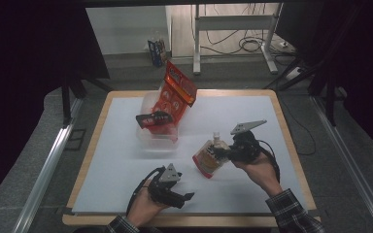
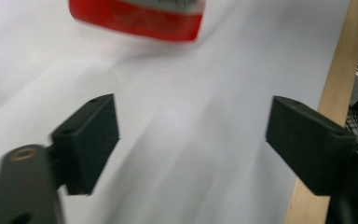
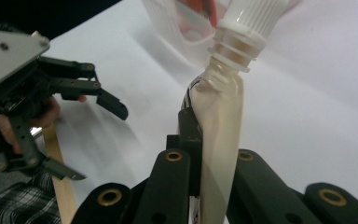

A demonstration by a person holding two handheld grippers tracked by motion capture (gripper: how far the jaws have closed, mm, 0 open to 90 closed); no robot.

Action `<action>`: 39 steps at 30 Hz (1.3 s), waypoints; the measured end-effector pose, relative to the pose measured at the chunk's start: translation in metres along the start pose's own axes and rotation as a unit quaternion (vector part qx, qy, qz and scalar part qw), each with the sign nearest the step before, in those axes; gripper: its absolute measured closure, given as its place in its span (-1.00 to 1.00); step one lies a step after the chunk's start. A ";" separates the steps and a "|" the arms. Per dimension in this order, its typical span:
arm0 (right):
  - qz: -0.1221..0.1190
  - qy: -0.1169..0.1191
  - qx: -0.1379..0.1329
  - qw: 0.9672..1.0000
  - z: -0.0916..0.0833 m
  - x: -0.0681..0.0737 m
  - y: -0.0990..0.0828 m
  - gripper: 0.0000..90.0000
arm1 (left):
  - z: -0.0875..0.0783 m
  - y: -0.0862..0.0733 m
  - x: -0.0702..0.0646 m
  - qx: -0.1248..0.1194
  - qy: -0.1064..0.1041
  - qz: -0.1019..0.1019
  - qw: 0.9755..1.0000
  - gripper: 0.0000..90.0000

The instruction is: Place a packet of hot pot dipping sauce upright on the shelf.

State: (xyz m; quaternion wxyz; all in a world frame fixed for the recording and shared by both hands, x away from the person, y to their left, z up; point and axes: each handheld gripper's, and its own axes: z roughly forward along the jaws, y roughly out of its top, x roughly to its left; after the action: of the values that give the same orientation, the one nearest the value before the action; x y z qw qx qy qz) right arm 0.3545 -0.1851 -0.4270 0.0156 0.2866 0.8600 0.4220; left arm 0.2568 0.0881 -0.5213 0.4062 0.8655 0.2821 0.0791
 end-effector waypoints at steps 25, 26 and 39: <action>-0.085 0.026 0.033 0.995 0.043 -0.005 0.093 0.96 | -0.047 -0.046 0.013 -0.037 0.043 -0.051 0.997 -0.97; -0.089 0.028 0.037 0.995 0.046 -0.004 0.096 0.96 | -0.047 -0.047 0.013 -0.035 0.044 -0.051 0.997 -0.97; -0.127 0.039 0.048 0.990 0.079 0.006 0.130 0.96 | -0.044 -0.047 0.010 -0.022 0.041 -0.046 0.998 -0.97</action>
State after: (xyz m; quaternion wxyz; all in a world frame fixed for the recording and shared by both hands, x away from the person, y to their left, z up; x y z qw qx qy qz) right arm 0.4330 -0.0628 -0.3808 0.0216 0.1591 0.9085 0.3859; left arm 0.2293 0.1469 -0.5288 0.4162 0.8387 0.3362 0.1014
